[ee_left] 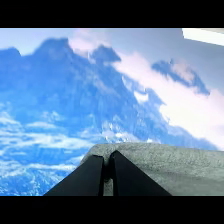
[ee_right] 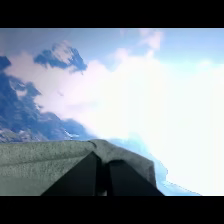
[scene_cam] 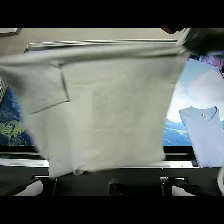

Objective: Fold the clothes and pants, and hang the long-sleeved shirts on hangers.

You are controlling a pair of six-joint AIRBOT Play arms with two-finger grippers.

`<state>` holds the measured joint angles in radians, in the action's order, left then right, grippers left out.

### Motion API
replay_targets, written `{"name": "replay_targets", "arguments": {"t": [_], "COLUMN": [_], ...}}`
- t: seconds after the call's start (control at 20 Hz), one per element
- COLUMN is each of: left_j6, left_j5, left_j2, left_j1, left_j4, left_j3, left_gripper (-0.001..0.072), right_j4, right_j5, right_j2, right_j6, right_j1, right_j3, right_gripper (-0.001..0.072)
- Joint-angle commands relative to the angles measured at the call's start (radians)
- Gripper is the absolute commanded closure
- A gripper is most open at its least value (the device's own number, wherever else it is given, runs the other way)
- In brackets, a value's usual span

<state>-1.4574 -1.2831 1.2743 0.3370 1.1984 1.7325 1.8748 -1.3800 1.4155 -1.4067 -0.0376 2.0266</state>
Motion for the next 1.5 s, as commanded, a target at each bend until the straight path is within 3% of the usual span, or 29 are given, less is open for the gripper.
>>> {"name": "replay_targets", "arguments": {"t": [0.0,0.25,0.45,0.7,0.9,1.3,1.35,1.4,1.45], "left_j6": [0.068,0.067,0.067,0.07,0.002,-0.047,-0.051,-0.066,-0.096], "left_j5": [0.056,0.328,0.346,0.1,-0.081,-0.167,-0.167,-0.164,-0.149], "left_j2": [0.286,0.568,0.627,0.624,0.624,0.633,0.636,0.64,0.64], "left_j1": [-0.067,-0.143,-0.145,-0.145,-0.145,-0.148,-0.15,-0.15,-0.151], "left_j4": [-0.032,-0.032,-0.032,-0.026,0.055,0.063,0.063,0.063,0.062], "left_j3": [-0.061,-0.002,0.078,0.078,0.077,0.047,0.04,0.039,0.039], "left_gripper": [0.0685,0.0685,0.0685,0.0685,0.0685,0.0684,0.068,0.0626,0.0455], "right_j4": [-0.001,0.023,0.024,0.013,-0.03,-0.035,-0.035,-0.035,-0.035], "right_j5": [0.038,0.239,0.272,0.106,-0.019,-0.077,-0.072,-0.066,-0.065], "right_j2": [0.272,0.523,0.576,0.575,0.584,0.65,0.656,0.661,0.663], "right_j6": [-0.053,-0.053,-0.052,-0.047,-0.047,-0.047,-0.047,-0.047,-0.047], "right_j1": [0.0,0.0,0.0,0.0,0.0,0.001,0.001,0.001,0.001], "right_j3": [-0.002,-0.002,-0.002,-0.002,-0.002,-0.014,-0.014,-0.014,-0.014], "right_gripper": [0.0674,0.0675,0.0674,0.0675,0.0674,0.0672,0.0629,0.054,0.05]}}
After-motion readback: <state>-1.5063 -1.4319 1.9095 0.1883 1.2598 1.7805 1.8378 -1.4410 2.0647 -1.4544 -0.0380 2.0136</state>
